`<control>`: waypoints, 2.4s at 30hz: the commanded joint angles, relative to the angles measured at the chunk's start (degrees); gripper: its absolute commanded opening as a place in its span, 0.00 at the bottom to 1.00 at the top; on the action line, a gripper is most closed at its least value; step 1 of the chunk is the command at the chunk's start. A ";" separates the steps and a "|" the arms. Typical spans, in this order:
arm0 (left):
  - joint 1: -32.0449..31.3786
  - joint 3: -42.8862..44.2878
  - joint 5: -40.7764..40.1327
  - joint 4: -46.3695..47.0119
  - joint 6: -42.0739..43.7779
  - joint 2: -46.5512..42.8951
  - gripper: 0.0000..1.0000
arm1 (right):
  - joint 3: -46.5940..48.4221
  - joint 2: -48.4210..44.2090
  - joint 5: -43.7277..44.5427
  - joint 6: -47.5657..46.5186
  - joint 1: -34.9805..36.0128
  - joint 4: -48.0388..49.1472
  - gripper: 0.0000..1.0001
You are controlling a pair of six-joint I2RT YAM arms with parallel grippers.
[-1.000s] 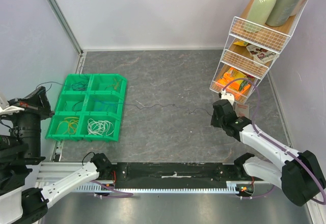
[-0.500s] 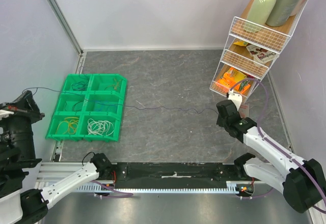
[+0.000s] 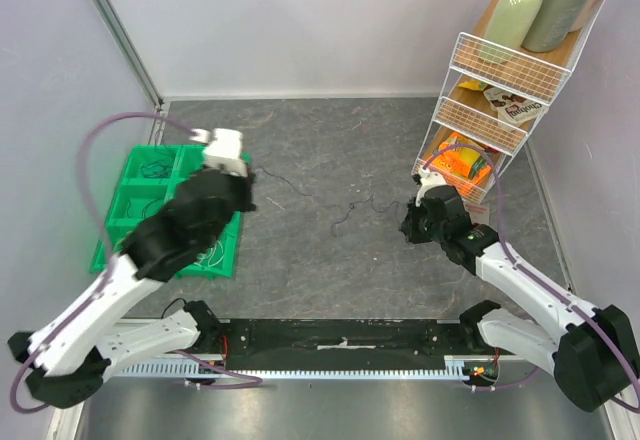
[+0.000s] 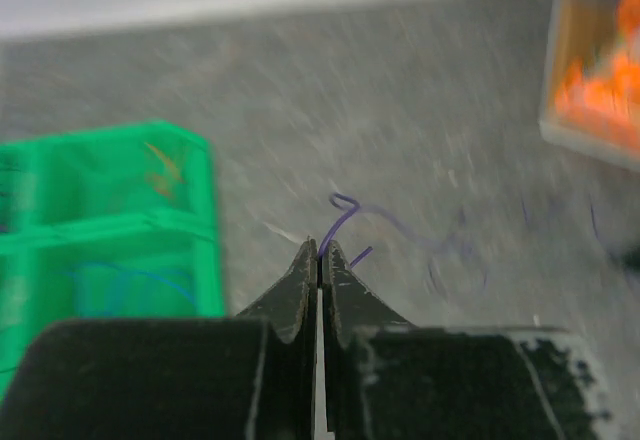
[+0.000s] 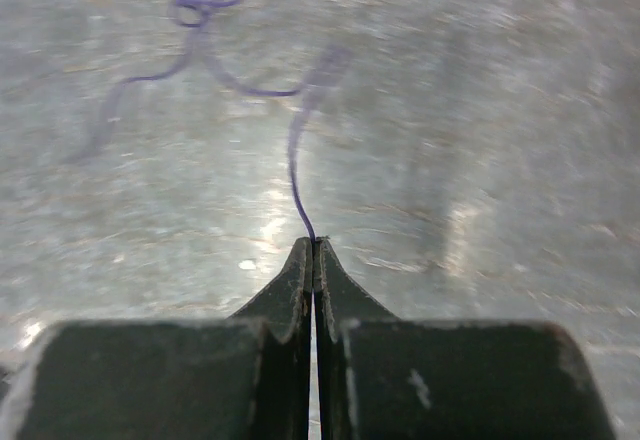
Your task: Untangle the cables
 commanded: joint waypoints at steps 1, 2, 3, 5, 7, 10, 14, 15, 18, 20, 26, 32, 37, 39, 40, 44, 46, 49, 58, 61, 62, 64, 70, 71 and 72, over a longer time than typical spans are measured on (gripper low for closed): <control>-0.07 -5.92 26.88 5.95 -5.66 5.61 0.02 | 3.96 1.56 -16.85 -4.17 1.12 7.16 0.00; 0.02 -6.37 35.83 7.36 -6.27 9.55 0.02 | 4.05 2.96 -19.31 -4.08 1.47 7.61 0.00; 0.02 -6.37 40.96 8.07 -7.67 12.98 0.02 | 4.22 4.19 -21.16 -3.73 2.17 8.13 0.00; 0.11 -6.72 45.91 9.04 -11.09 19.14 0.02 | 4.31 6.48 -24.24 -3.55 3.75 9.01 0.00; 0.02 -6.98 48.74 9.66 -13.38 24.68 0.02 | 4.49 8.85 -27.14 -3.82 5.86 9.72 0.00; 0.20 -9.08 52.07 14.13 -15.50 31.01 0.02 | 4.49 12.02 -27.35 -3.56 7.45 10.60 0.00; 1.08 -8.57 55.07 18.80 -17.43 39.10 0.02 | 3.52 12.90 -20.76 -1.63 7.45 10.87 0.01; 1.34 -7.78 55.77 19.33 -17.87 41.38 0.02 | 3.78 13.34 -18.13 -0.58 7.45 10.17 0.06; 1.52 -4.97 55.17 20.21 -18.32 47.54 0.03 | 4.14 12.83 -10.75 2.76 7.45 7.71 0.30; 1.43 -3.56 54.99 21.26 -18.67 50.01 0.06 | 2.83 9.67 -5.48 5.48 7.45 6.56 0.46; 1.43 -1.89 52.01 22.67 -18.67 53.01 0.41 | 1.76 -3.42 5.79 7.52 7.36 2.08 0.67; 0.99 1.09 47.79 19.60 -16.21 54.93 0.93 | 2.91 -11.52 10.11 6.11 7.28 -1.09 0.68; -0.59 5.83 41.21 15.21 -15.24 58.10 0.95 | 2.21 -13.55 10.99 6.64 7.28 -0.74 0.68; -0.94 8.12 37.60 13.01 -14.80 60.03 0.96 | 1.86 -13.28 11.07 6.64 7.28 -0.83 0.68; -0.94 9.18 37.24 12.31 -14.89 61.08 0.96 | 1.59 -13.02 11.08 6.73 7.28 -0.83 0.68; -1.03 15.15 33.11 9.84 -13.84 66.53 0.97 | 0.62 -13.02 10.99 6.90 7.28 -0.30 0.68; -1.21 16.39 32.23 11.06 -13.40 68.38 0.97 | 0.53 -12.93 11.07 6.99 7.28 -0.30 0.68; -1.21 20.94 30.56 9.06 -12.52 73.29 0.98 | 0.36 -13.20 11.25 7.25 7.28 -0.21 0.68; -2.43 25.36 24.85 6.59 -12.52 79.20 0.63 | -0.78 -14.78 11.60 7.43 7.28 -0.39 0.68; -3.23 26.24 21.43 3.87 -12.60 79.46 0.34 | -0.79 -14.52 11.69 7.43 7.28 -0.65 0.68; -3.23 25.98 20.28 3.34 -12.69 79.03 0.24 | -0.70 -14.60 11.60 7.34 7.28 -0.56 0.68; -3.23 24.92 17.13 2.37 -12.78 77.19 0.02 | -0.52 -14.86 11.69 7.17 7.28 -0.65 0.68; 1.07 20.44 16.48 1.93 -6.73 64.90 0.02 | -0.87 -15.13 11.78 6.38 7.19 -0.48 0.68; 3.17 19.74 18.84 2.02 -5.93 62.52 0.01 | -1.05 -14.78 11.69 6.29 7.19 -0.21 0.68; 5.01 18.69 20.26 2.36 -5.40 59.72 0.02 | -1.22 -14.43 11.17 6.11 7.19 0.22 0.68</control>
